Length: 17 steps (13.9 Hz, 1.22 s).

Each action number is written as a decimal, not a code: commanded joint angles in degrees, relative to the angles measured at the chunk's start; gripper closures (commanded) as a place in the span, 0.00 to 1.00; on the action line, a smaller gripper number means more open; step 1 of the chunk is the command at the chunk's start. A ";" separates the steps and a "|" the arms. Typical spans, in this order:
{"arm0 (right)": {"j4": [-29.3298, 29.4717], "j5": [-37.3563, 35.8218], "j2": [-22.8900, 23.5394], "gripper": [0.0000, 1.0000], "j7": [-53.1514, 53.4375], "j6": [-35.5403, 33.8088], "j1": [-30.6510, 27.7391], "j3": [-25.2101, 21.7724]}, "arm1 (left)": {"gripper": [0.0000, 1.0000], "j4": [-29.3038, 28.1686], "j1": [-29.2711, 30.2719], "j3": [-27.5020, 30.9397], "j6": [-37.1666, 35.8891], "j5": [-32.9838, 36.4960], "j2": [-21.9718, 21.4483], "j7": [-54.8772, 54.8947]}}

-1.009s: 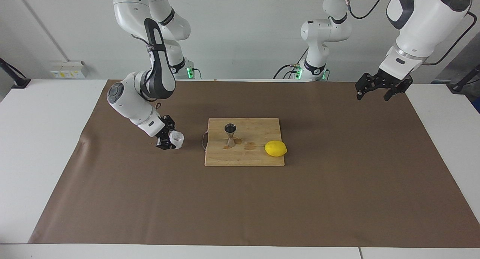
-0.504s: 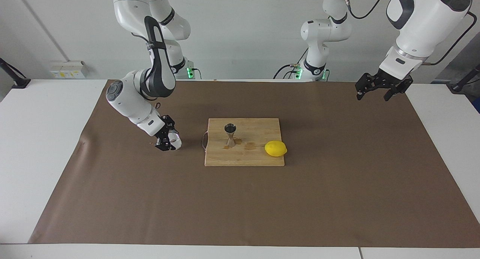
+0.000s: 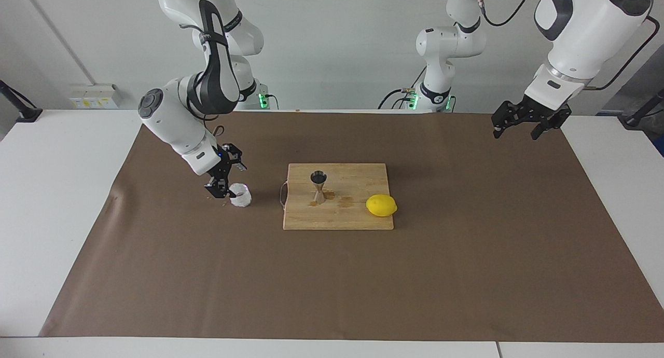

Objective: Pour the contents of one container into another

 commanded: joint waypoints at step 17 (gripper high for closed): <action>24.49 -18.88 -6.37 0.00 85.63 -26.02 -0.22 0.28 | 0.00 -0.52 0.42 -0.15 -0.75 -0.32 -1.00 0.08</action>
